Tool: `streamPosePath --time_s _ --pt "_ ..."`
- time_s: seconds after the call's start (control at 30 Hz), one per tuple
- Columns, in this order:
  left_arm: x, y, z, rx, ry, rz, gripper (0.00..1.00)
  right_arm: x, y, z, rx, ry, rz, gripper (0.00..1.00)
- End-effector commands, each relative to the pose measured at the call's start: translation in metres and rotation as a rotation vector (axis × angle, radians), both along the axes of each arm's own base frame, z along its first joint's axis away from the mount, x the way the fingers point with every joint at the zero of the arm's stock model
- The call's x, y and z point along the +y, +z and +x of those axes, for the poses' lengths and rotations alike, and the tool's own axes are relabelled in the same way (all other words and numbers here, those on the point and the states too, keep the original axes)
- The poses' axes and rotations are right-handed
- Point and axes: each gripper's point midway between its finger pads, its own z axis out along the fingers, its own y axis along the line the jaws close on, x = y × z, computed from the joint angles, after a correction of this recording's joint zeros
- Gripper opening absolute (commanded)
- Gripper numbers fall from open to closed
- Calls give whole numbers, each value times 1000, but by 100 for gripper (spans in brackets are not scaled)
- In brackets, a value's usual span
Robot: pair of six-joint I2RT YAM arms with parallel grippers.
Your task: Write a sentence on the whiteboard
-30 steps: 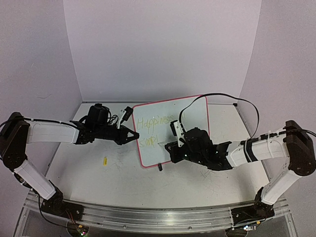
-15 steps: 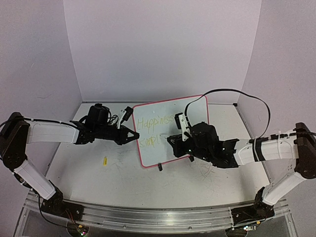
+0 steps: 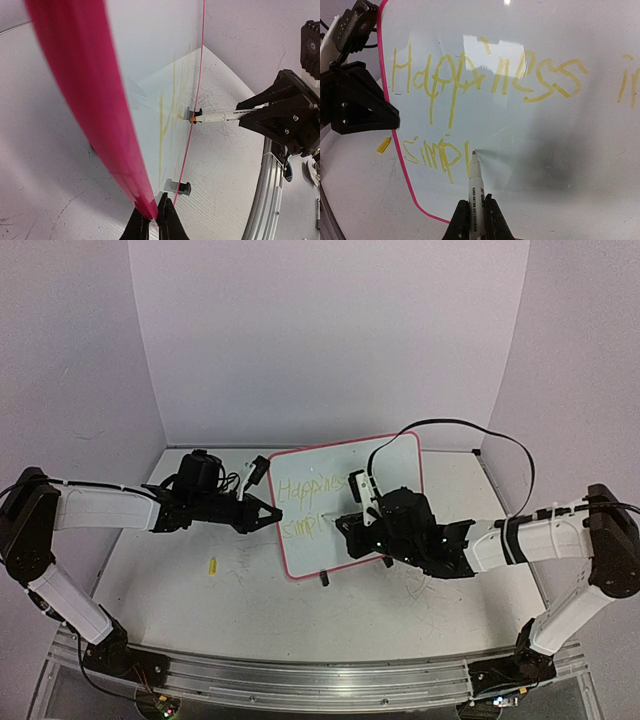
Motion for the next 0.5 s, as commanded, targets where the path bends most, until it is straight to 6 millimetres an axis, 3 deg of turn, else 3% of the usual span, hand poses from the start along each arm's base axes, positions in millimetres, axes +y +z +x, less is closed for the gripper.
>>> streamPosePath --time_s 0.0,0.23,0.47 --pt "3 2 11 -64 23 51 0 1 17 14 -45 -49 33 0" --pt "3 2 11 -64 23 51 0 -7 5 14 -23 -73 -2 0" --pt "3 2 11 -63 23 52 0 -5 32 3 -50 -14 69 0"
